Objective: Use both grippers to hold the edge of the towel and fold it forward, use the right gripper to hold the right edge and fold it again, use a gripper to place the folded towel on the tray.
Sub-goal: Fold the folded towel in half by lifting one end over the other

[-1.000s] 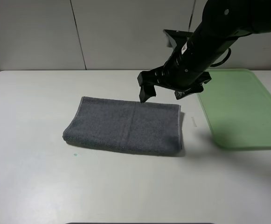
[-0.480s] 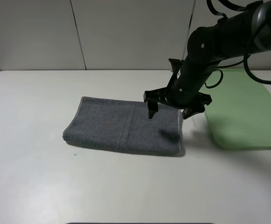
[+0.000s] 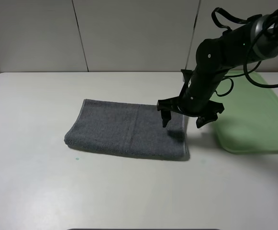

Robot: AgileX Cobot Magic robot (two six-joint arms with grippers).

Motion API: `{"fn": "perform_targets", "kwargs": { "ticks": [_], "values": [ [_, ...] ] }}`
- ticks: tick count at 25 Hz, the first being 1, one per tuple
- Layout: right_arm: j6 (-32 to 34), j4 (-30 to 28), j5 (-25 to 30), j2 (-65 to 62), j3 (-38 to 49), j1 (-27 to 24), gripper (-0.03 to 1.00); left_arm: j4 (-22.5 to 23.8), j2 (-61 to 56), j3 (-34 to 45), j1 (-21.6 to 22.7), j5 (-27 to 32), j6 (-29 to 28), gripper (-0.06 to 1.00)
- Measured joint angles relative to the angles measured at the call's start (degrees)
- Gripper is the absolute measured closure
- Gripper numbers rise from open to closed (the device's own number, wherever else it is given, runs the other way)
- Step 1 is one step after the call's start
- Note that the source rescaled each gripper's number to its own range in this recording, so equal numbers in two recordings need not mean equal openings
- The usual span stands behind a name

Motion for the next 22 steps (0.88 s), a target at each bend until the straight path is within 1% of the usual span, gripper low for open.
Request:
{"fn": "perform_targets", "kwargs": {
  "ticks": [12, 22],
  "values": [
    [-0.2, -1.2, -0.3, 4.8, 0.0, -0.1, -0.03, 0.0, 0.0, 0.0, 0.0, 0.0, 0.0, -0.06],
    [-0.2, -1.8, -1.5, 6.1, -0.1, -0.1, -0.03, 0.0, 0.0, 0.0, 0.0, 0.0, 0.0, -0.06]
  ]
}}
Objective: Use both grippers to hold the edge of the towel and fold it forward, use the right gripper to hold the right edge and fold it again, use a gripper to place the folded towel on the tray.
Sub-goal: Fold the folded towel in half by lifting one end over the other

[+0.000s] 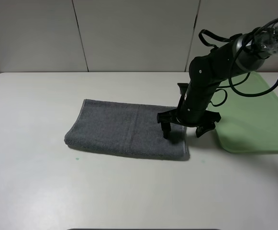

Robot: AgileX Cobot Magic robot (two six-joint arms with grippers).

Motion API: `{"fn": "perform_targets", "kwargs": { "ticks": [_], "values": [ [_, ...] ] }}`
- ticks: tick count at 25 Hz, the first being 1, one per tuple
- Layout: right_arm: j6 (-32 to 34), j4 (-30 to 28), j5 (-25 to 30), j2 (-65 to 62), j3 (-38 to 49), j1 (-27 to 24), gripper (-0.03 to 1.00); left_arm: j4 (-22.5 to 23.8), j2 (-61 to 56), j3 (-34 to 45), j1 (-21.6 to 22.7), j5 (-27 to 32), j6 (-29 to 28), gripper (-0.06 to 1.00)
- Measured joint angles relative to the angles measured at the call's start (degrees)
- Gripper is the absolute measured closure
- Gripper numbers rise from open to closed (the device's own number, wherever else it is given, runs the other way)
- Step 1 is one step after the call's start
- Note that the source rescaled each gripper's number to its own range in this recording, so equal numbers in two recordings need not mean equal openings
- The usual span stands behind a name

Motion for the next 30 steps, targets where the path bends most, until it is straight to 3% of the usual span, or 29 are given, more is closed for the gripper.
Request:
{"fn": "perform_targets", "kwargs": {
  "ticks": [7, 9, 10, 13, 22, 30],
  "values": [
    [-0.1, -0.3, -0.1, 0.2, -0.1, 0.0, -0.01, 0.0, 0.0, 0.0, 0.0, 0.0, 0.0, -0.06],
    [-0.1, -0.4, -0.3, 0.5, -0.2, 0.0, 0.09, 0.0, 0.0, 0.0, 0.0, 0.0, 0.0, -0.06],
    [-0.2, -0.2, -0.7, 0.5, -0.3, 0.0, 0.22, 0.0, 0.0, 0.0, 0.0, 0.0, 0.0, -0.06],
    [-0.2, 0.5, -1.5, 0.6, -0.3, 0.0, 0.41, 0.0, 0.0, 0.0, 0.0, 0.0, 0.0, -0.06],
    [-0.2, 0.8, -2.3, 0.7, -0.5, 0.2, 0.88, 0.0, 0.0, 0.0, 0.0, 0.0, 0.0, -0.06],
    [-0.2, -2.0, -2.6, 0.3, -0.5, 0.2, 0.89, 0.0, 0.0, 0.0, 0.0, 0.0, 0.0, -0.06]
  ]
}}
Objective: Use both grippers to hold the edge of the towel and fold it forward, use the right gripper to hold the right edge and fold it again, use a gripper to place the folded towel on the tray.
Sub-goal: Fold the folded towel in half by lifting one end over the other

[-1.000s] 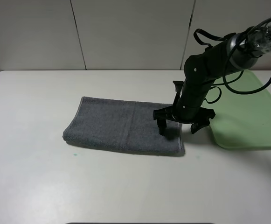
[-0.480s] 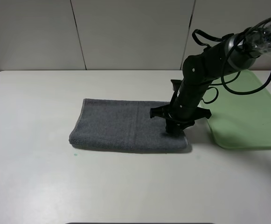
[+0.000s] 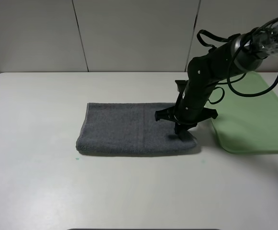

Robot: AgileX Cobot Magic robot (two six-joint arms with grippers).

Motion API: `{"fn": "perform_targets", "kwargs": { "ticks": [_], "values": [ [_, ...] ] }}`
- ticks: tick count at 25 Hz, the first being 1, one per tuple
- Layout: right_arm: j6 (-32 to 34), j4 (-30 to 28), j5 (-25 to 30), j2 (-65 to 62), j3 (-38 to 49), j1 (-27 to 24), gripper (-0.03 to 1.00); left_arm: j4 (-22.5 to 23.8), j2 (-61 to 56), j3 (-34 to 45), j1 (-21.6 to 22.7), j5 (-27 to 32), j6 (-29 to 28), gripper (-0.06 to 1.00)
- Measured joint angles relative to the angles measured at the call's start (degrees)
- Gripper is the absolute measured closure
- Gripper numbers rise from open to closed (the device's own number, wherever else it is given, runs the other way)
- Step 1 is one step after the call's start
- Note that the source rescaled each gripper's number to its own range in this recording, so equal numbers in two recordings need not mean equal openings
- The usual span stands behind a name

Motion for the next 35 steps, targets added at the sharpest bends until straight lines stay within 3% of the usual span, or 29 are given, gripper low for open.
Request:
{"fn": "perform_targets", "kwargs": {
  "ticks": [29, 33, 35],
  "values": [
    [0.0, -6.7, 12.8, -13.7, 0.5, 0.0, 0.89, 0.0, 0.0, 0.0, 0.0, 0.0, 0.0, -0.06],
    [0.0, -7.7, 15.7, -14.1, -0.9, 0.0, 0.89, 0.0, 0.0, 0.0, 0.0, 0.0, 0.0, -0.06],
    [-0.1, -9.5, 19.9, -14.1, -4.1, 0.0, 0.89, 0.0, 0.0, 0.0, 0.0, 0.0, 0.0, -0.06]
  ]
}}
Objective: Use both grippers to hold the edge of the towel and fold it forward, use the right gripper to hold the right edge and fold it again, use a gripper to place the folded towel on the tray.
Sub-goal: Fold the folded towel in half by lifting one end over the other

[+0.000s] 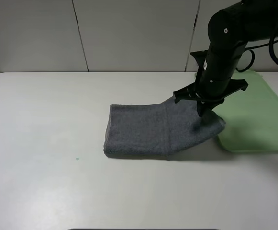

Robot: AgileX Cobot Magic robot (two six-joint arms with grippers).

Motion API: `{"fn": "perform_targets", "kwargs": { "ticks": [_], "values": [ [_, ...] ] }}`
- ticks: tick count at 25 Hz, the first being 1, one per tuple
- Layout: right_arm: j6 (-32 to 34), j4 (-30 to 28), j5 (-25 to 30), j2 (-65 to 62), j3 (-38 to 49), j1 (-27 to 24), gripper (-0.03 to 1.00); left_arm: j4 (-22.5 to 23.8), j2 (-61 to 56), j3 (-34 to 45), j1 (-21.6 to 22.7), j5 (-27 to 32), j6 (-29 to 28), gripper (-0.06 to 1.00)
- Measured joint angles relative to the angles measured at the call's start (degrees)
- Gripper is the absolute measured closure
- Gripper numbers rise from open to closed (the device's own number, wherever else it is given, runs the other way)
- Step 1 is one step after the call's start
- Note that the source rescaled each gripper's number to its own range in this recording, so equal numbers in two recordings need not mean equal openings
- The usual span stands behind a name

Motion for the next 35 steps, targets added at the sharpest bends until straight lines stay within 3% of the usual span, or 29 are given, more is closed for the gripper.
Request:
{"fn": "perform_targets", "kwargs": {
  "ticks": [6, 13, 27, 35],
  "values": [
    [-1.1, -5.2, 6.7, -0.1, -6.0, 0.0, 0.89, 0.0, 0.0, 0.0, 0.0, 0.0, 0.0, -0.06],
    [-3.3, -8.6, 8.1, -0.3, -6.6, 0.0, 0.89, 0.0, 0.0, 0.0, 0.0, 0.0, 0.0, -0.06],
    [-4.9, -2.4, 5.0, 3.5, -6.8, 0.5, 0.89, 0.0, 0.0, 0.0, 0.0, 0.0, 0.0, -0.06],
    [-4.9, -2.1, 5.5, 3.5, -8.4, 7.9, 0.89, 0.0, 0.0, 0.0, 0.0, 0.0, 0.0, -0.06]
  ]
}}
